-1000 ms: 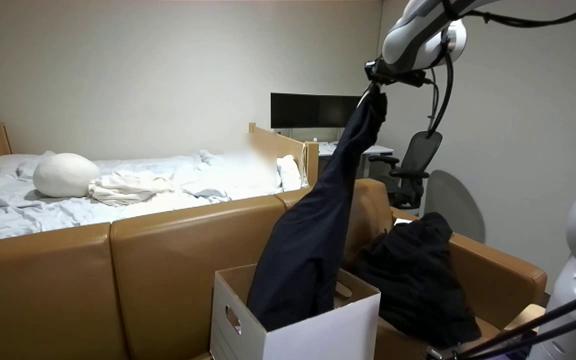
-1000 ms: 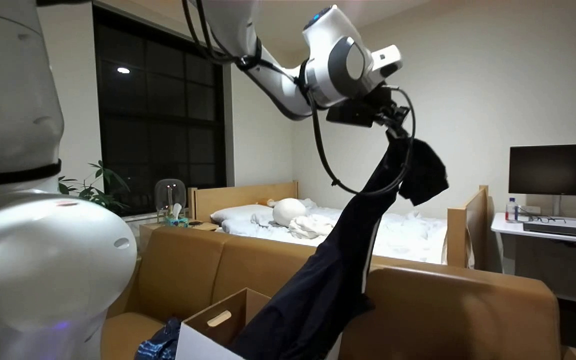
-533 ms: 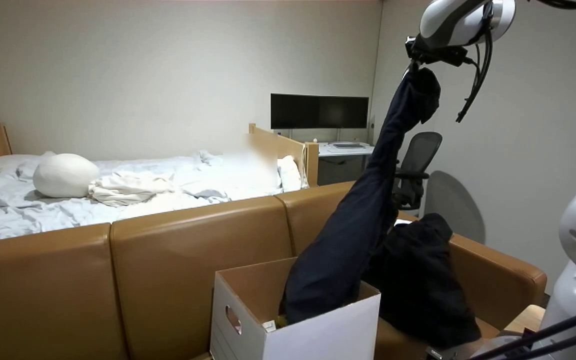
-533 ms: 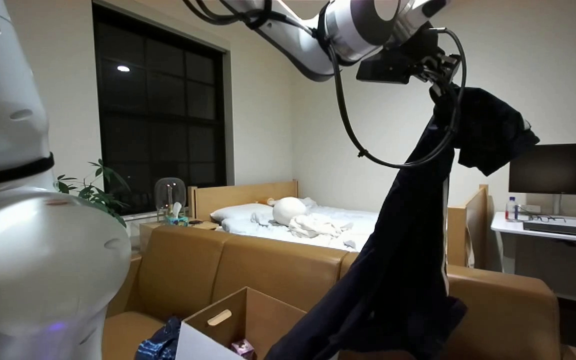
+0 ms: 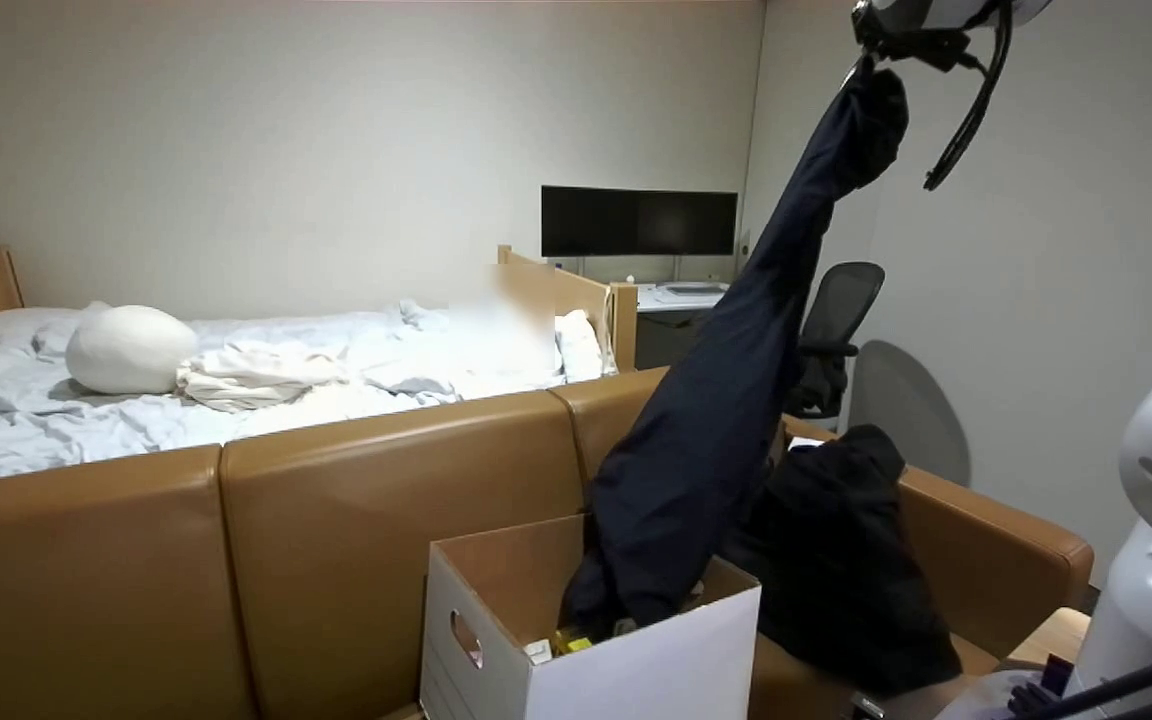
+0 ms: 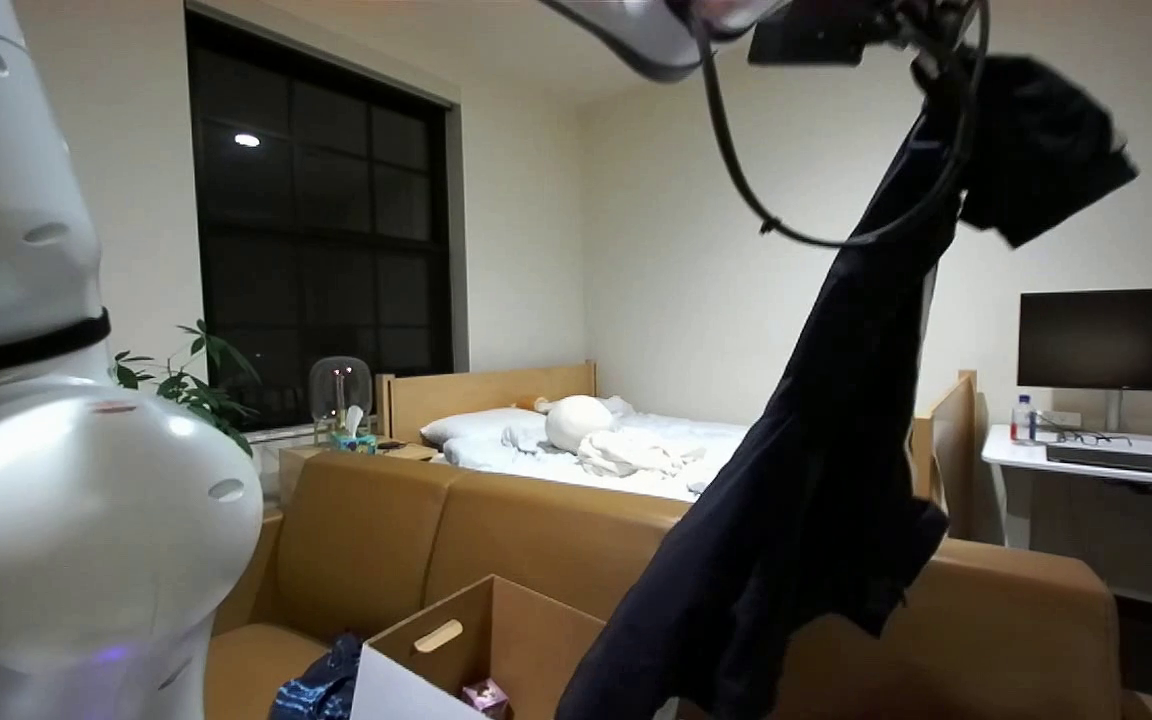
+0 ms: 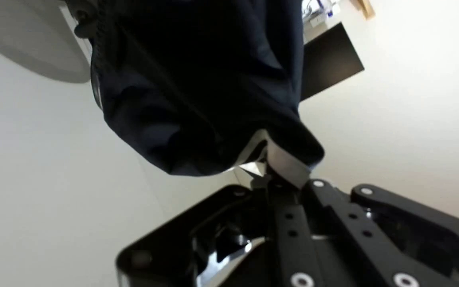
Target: Pick up the black clothes from the box and put them on the couch.
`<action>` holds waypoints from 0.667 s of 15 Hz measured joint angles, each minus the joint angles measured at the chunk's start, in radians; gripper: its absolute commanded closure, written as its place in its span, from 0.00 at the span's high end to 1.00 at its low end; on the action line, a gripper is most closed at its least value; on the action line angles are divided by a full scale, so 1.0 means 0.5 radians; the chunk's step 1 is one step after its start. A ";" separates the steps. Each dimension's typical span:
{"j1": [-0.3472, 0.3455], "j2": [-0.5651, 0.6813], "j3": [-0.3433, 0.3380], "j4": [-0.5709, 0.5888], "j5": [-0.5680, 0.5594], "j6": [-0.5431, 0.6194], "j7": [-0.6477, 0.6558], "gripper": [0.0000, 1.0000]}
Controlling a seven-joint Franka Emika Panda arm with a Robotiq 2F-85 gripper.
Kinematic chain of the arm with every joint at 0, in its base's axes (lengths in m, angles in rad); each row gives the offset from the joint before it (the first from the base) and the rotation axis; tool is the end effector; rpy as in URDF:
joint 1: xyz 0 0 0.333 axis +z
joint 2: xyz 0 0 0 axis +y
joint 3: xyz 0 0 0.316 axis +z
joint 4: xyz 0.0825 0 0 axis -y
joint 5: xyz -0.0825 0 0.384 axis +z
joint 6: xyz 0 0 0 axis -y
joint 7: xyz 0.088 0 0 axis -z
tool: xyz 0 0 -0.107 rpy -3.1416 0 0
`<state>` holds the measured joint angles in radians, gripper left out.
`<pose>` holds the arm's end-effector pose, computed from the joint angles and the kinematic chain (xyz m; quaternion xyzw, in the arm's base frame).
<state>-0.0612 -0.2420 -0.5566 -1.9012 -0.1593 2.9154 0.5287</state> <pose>0.4187 -0.3400 0.7368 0.7000 -0.4253 0.5729 0.0289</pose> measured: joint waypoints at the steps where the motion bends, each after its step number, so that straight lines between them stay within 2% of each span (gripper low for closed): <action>1: -0.014 0.001 -0.025 0.101 0.010 -0.032 0.032 0.01; 4: -0.069 0.028 -0.120 0.425 0.041 -0.218 0.157 0.01; 10: -0.538 0.292 -0.135 1.118 0.475 -0.723 0.247 0.01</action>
<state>-0.3304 -0.0959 -0.6241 -1.3423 0.0782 2.5537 0.6521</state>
